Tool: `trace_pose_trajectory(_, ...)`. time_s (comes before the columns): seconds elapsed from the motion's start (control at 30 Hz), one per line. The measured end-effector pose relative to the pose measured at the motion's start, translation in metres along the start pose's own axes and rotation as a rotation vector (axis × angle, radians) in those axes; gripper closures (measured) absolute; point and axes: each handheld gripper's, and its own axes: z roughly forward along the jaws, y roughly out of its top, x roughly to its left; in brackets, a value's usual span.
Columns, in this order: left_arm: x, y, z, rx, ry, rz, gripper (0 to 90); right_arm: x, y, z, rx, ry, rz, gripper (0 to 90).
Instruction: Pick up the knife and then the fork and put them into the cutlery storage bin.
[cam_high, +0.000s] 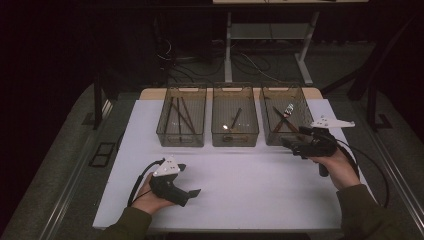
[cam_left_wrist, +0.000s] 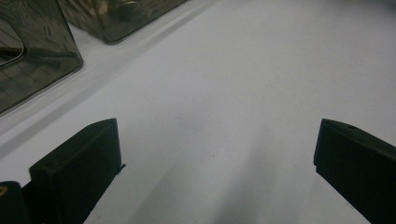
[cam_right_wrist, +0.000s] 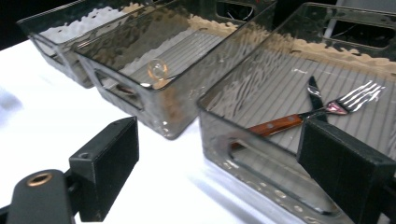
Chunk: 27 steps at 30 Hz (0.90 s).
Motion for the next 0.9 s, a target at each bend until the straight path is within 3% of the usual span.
trace_pose_trajectory(0.17,0.000,0.000,-0.002,-0.007,-0.002,-0.002,0.0,0.013,-0.009,0.000,-0.003,0.033,-0.011,12.9)
trace_pose_trajectory(0.43,-0.001,0.000,-0.003,-0.011,-0.004,0.001,0.0,0.033,-0.035,0.004,0.049,0.070,-0.064,12.8)
trace_pose_trajectory(0.9,-0.002,0.000,-0.003,-0.017,-0.015,-0.005,0.0,0.052,-0.069,-0.007,0.048,0.118,-0.074,12.9)
